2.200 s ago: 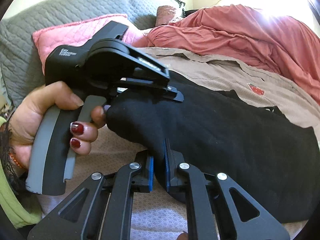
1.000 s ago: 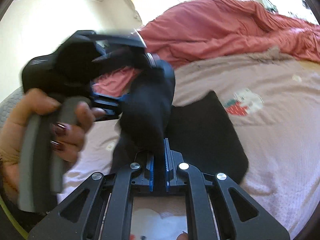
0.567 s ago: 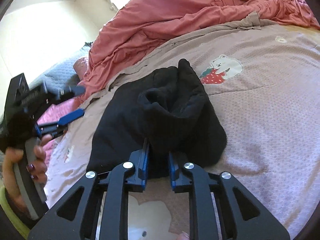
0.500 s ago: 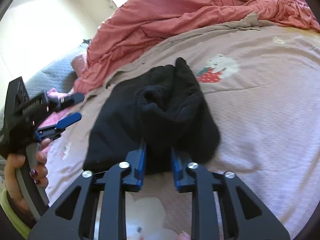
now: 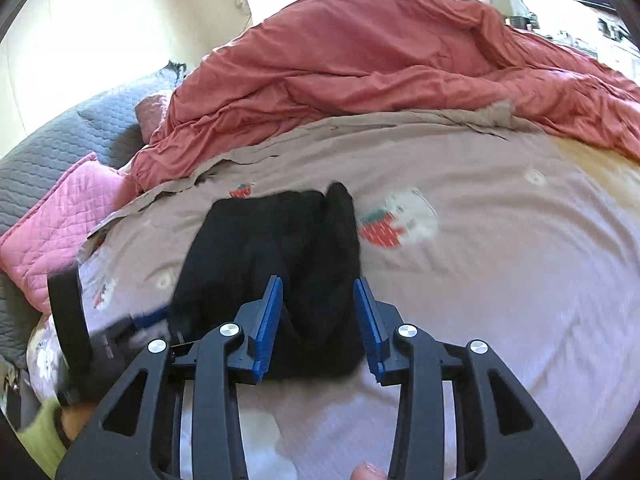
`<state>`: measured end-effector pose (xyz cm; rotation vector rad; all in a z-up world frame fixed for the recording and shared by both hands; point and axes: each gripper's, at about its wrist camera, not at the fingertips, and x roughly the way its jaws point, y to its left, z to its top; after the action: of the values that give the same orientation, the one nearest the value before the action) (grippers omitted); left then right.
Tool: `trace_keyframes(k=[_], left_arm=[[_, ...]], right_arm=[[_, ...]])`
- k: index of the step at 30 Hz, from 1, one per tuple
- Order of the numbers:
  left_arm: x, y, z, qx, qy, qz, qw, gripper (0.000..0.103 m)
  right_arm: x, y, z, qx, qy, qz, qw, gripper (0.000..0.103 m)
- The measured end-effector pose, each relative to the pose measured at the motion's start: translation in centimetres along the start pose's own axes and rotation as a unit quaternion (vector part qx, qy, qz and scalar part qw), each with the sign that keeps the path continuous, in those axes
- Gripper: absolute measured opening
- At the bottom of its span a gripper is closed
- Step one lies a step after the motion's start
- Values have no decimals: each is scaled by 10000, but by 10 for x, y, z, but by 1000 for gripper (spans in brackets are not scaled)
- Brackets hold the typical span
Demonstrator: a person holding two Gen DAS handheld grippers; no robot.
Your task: Fold small clothes
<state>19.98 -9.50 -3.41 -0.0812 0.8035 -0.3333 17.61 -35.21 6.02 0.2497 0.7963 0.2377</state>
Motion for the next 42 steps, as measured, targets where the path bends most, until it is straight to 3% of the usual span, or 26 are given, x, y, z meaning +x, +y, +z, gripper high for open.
trace_keyframes(k=[6,16,20,23,30,37,41,42], left_arm=[[-6,18,-3,-372,-29,-540,9978,58],[-14,28,-4,-574,-212,-1003,9931,63],[-16,27,-3,-547,-246,-1030,9929,64],[-17,26,-2,-526,-256,-1036,9929,64],[-19,25,-2,-491,-297,-1079,9925,64],[-14,22,-3,-461,-156,-1101,9927,64],[-12,23,-4,-510,-112,-1126,9923,65],[-12,23,-4,-513,-119,-1126,9922,65]], right_arm=[[69,15,41,-281,771,-41,9966,39],[146,4,63,202,1409,-63,9898,39],[155,0,62,293,1368,-63,9901,36],[150,6,62,197,1274,163,9915,8],[105,21,80,-463,550,16,9974,6],[149,6,61,-638,1096,-658,9897,7],[155,2,53,-613,1017,-742,9902,9],[152,2,53,-615,987,-752,9904,14]])
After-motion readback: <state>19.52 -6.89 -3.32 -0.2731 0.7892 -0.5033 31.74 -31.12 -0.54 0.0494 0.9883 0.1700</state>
